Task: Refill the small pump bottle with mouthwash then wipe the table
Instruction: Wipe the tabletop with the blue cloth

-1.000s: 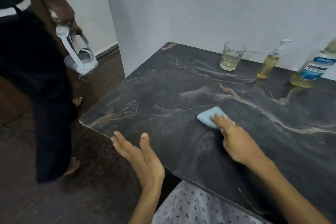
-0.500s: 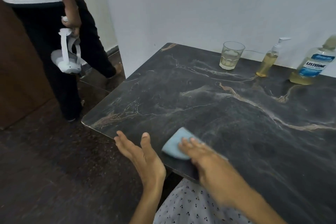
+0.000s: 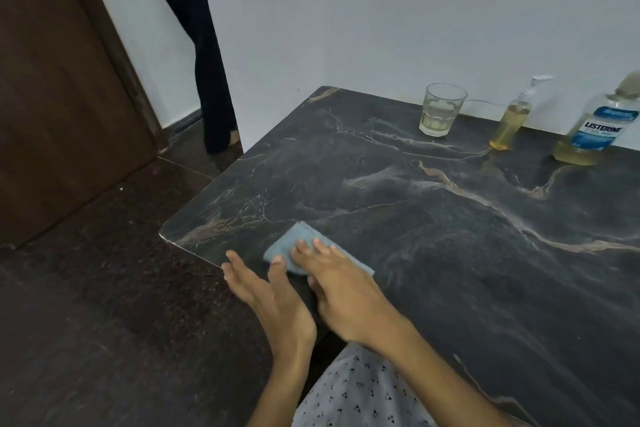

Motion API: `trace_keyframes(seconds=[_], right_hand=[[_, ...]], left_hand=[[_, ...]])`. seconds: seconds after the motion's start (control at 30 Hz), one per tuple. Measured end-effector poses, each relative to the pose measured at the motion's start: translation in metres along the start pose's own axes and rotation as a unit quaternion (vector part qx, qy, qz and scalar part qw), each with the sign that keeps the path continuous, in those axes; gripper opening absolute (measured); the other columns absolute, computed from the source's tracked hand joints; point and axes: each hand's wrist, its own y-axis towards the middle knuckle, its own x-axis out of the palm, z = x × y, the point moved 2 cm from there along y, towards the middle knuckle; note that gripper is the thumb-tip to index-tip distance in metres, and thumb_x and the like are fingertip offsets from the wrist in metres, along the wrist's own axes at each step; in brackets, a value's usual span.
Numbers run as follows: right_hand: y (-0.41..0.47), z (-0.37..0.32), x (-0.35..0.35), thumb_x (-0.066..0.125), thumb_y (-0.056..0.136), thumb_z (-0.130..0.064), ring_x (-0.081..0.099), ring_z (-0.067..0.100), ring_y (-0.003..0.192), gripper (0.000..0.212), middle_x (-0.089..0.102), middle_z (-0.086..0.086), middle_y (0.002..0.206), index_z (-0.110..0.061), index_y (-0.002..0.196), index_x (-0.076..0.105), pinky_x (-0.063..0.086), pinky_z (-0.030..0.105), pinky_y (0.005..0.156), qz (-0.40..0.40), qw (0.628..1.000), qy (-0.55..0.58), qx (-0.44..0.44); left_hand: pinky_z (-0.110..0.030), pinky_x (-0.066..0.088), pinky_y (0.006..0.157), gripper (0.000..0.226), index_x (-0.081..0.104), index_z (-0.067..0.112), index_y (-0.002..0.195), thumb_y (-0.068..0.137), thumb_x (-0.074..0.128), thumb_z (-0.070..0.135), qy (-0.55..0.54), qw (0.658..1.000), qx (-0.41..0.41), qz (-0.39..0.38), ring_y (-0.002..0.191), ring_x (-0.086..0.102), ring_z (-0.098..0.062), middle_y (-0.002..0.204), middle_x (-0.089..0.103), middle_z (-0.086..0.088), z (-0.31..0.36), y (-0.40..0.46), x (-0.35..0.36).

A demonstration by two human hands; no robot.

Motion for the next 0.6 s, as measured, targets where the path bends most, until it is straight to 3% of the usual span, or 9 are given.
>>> trace_keyframes(seconds=[0.1, 0.2, 0.3, 0.4, 0.5, 0.6], right_hand=[[-0.059, -0.005, -0.006, 0.040, 0.098, -0.008, -0.003, -0.014, 0.137, 0.058, 0.012, -0.027, 0.149, -0.034, 0.147, 0.025, -0.008, 0.008, 0.110, -0.014, 1.000, 0.022, -0.003], [-0.110, 0.018, -0.031, 0.047, 0.095, -0.010, 0.004, -0.019, 0.135, 0.070, 0.009, -0.045, 0.140, -0.059, 0.136, 0.018, -0.002, 0.010, 0.113, 0.013, 0.995, -0.010, 0.095], [-0.121, 0.062, -0.063, 0.043, 0.098, -0.022, 0.015, -0.006, 0.140, 0.053, 0.017, -0.033, 0.146, -0.051, 0.139, 0.025, 0.008, 0.015, 0.115, 0.075, 0.980, -0.021, 0.184], [-0.081, 0.088, -0.074, 0.038, 0.100, -0.034, 0.014, 0.010, 0.144, 0.047, 0.023, -0.013, 0.153, -0.029, 0.146, 0.031, 0.008, 0.022, 0.114, 0.049, 0.972, -0.042, 0.225], [-0.042, 0.066, -0.060, 0.035, 0.102, -0.032, 0.015, 0.016, 0.144, 0.047, 0.024, 0.000, 0.155, -0.021, 0.147, 0.030, 0.002, 0.021, 0.113, 0.033, 0.980, -0.064, 0.184], [-0.048, 0.024, -0.030, 0.033, 0.101, -0.037, 0.012, 0.013, 0.145, 0.049, 0.022, -0.004, 0.156, -0.023, 0.148, 0.028, -0.007, 0.016, 0.112, 0.012, 0.993, -0.056, 0.103]], left_hand=[[-0.028, 0.016, 0.105, 0.067, 0.004, 0.034, 0.150, 0.093, 0.037, 0.045, -0.008, 1.000, -0.004, 0.001, 0.145, 0.003, -0.008, 0.158, -0.010, 0.011, -0.002, 0.000, 0.000], [-0.026, 0.012, 0.103, 0.077, 0.002, 0.035, 0.150, 0.082, 0.034, 0.053, -0.007, 1.000, -0.011, -0.007, 0.144, -0.006, -0.004, 0.158, -0.013, 0.013, -0.003, 0.000, 0.001], [-0.025, 0.006, 0.103, 0.080, 0.001, 0.033, 0.151, 0.080, 0.032, 0.054, -0.002, 1.000, -0.009, -0.010, 0.142, -0.015, -0.001, 0.158, -0.013, 0.013, -0.003, -0.001, 0.005], [-0.027, 0.005, 0.105, 0.080, 0.003, 0.032, 0.151, 0.080, 0.032, 0.053, 0.010, 1.000, -0.016, -0.011, 0.143, -0.017, -0.005, 0.159, -0.012, 0.011, -0.004, -0.003, 0.008], [-0.028, 0.006, 0.105, 0.078, 0.003, 0.031, 0.151, 0.082, 0.032, 0.052, 0.021, 1.000, -0.009, -0.017, 0.144, -0.017, -0.008, 0.159, -0.011, 0.009, -0.003, -0.008, 0.010], [-0.027, 0.005, 0.105, 0.081, 0.004, 0.032, 0.151, 0.079, 0.031, 0.055, 0.029, 0.999, -0.009, -0.022, 0.144, -0.016, -0.006, 0.159, -0.010, 0.010, -0.004, -0.012, 0.009]])
